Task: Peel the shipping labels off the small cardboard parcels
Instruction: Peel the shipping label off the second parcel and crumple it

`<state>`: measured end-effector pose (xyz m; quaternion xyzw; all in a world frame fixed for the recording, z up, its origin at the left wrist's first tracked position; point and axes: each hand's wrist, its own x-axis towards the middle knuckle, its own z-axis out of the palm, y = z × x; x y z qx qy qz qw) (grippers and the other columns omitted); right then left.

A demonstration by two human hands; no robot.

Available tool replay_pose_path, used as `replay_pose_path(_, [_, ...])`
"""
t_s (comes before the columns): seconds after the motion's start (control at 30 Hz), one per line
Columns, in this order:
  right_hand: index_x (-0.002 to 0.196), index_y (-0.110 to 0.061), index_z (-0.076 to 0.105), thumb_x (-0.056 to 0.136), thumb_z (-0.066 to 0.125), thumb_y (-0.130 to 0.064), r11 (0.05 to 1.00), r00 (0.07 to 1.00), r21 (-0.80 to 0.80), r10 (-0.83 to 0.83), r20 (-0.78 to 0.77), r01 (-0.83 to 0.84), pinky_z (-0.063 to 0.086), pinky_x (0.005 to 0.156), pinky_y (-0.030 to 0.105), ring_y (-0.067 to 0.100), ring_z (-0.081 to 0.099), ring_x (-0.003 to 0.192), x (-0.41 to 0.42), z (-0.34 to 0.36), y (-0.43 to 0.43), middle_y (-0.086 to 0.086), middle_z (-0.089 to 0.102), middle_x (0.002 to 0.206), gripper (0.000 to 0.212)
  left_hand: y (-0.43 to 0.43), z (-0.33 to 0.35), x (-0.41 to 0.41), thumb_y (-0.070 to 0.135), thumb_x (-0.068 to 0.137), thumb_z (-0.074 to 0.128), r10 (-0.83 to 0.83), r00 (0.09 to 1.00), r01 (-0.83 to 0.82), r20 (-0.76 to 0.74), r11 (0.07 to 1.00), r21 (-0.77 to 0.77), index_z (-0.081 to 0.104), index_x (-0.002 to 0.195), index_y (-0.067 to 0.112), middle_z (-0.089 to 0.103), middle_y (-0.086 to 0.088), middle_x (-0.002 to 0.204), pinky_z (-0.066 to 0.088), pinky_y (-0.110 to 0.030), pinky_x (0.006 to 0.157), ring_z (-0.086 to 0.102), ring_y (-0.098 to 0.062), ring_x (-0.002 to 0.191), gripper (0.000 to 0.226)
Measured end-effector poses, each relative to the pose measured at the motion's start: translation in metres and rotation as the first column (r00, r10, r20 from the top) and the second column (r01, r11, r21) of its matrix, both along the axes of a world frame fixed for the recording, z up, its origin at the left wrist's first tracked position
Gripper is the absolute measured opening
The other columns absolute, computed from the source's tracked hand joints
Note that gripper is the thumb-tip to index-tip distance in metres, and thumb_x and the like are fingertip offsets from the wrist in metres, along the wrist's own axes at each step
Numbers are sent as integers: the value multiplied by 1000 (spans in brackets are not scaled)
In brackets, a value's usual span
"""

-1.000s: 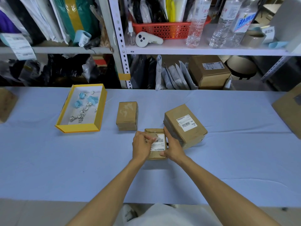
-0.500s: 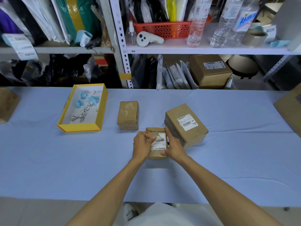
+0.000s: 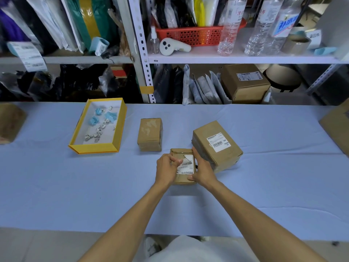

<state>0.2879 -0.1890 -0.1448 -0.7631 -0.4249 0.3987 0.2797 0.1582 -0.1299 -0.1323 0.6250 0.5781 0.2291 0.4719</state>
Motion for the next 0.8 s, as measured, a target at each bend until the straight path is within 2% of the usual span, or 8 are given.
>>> replay_pose_path(0.2, [154, -22, 15, 65, 79, 9, 999, 999, 12, -31, -26, 31, 57, 88, 37, 21, 62, 108, 0, 1, -2, 2, 58, 131, 114, -2, 3, -1, 20, 87, 68, -6, 1000, 6, 14, 1000, 10, 67, 86, 1, 62, -13, 126, 47, -29, 92, 56, -20, 121, 19])
replay_pose_path(0.33, [154, -21, 16, 63, 79, 9, 999, 999, 23, -34, -25, 34, 57, 87, 34, 19, 62, 107, 0, 0, -2, 2, 59, 130, 115, -2, 2, 0, 20, 87, 67, -3, 1000, 3, 13, 1000, 19, 66, 85, 2, 63, -14, 123, 44, -26, 86, 58, -20, 115, 19])
replay_pose_path(0.43, [154, -21, 16, 63, 78, 10, 999, 999, 23, -36, -24, 37, 57, 85, 31, 16, 62, 104, -1, 0, -3, 0, 60, 127, 114, -2, 0, 0, 21, 88, 67, -11, 1000, 11, 10, 1000, 25, 65, 83, 3, 62, -13, 124, 47, -29, 91, 57, -19, 119, 19])
replay_pose_path(0.5, [154, -22, 16, 64, 78, 9, 999, 999, 27, -37, -29, 38, 58, 85, 33, 16, 63, 104, -1, 0, -3, -1, 60, 126, 114, -2, -1, -1, 21, 87, 67, -15, 1000, 14, 24, 999, 29, 63, 78, 6, 62, -12, 124, 48, -34, 96, 55, -19, 122, 17])
replay_pose_path(0.53, [154, -22, 16, 63, 78, 9, 999, 999, 27, -37, -26, 38, 58, 85, 34, 17, 63, 104, -1, -1, -3, -2, 60, 125, 114, -2, -1, -2, 21, 87, 67, -13, 999, 12, 32, 999, 33, 62, 75, 10, 64, -12, 121, 49, -36, 95, 57, -19, 120, 17])
replay_pose_path(0.6, [154, -23, 17, 62, 79, 8, 999, 999, 32, -31, -20, 31, 58, 85, 36, 18, 64, 104, -1, -2, -3, 0, 62, 126, 116, -3, -1, -3, 20, 86, 68, 0, 998, -2, 58, 999, 38, 56, 69, 15, 68, -10, 107, 54, -38, 84, 63, -21, 107, 22])
replay_pose_path(0.7, [154, -21, 17, 61, 81, 5, 999, 1000, 37, -20, -17, 21, 56, 89, 36, 19, 63, 107, -1, -1, -3, 1, 61, 127, 115, -6, -1, -3, 17, 85, 70, -1, 993, -3, 116, 1000, 29, 55, 74, 12, 68, -5, 90, 56, -38, 72, 66, -16, 87, 20])
replay_pose_path(0.8, [154, -20, 15, 63, 79, 5, 999, 999, 34, -7, -33, 8, 56, 89, 37, 20, 62, 107, 1, 1, -3, 2, 59, 127, 114, -6, -1, -6, 8, 80, 73, -29, 988, 24, 149, 999, 31, 58, 80, 12, 67, 1, 92, 58, -31, 74, 65, -14, 90, 15])
